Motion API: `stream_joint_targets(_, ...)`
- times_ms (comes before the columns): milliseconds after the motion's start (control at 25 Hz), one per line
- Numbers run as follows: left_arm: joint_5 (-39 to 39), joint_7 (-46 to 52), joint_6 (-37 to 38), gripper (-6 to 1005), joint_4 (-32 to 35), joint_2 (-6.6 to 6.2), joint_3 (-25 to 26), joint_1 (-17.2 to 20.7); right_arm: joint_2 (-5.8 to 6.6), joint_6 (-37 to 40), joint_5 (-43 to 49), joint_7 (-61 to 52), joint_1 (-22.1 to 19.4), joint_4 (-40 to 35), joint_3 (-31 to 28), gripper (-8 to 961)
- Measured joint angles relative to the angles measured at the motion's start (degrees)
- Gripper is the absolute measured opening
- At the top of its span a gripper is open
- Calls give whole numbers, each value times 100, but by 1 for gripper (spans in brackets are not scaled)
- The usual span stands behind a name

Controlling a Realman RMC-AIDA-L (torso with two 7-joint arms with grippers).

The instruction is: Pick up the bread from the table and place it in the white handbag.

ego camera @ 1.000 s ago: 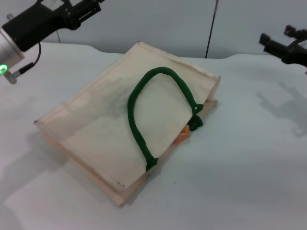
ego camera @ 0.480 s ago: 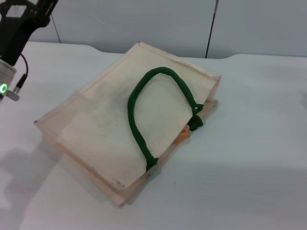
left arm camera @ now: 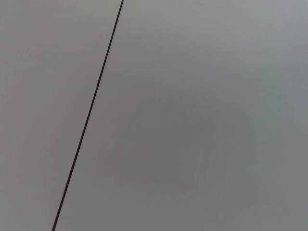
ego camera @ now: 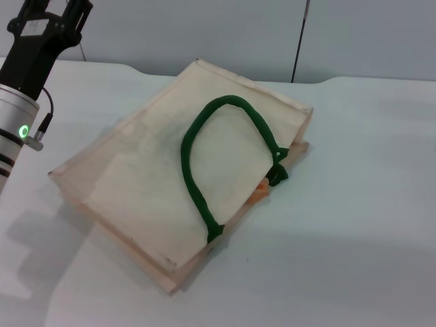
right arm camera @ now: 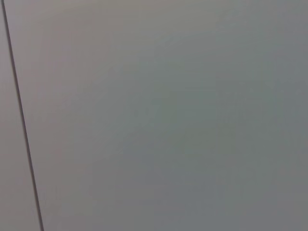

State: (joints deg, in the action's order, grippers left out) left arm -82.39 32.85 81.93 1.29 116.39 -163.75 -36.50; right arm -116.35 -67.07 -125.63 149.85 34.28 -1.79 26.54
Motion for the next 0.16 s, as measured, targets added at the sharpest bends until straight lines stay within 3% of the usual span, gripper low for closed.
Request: stream_joint_targets(160,3,128,-2,658,-33,-10,-1,-3,-2,1,13,5,0,5,3,868)
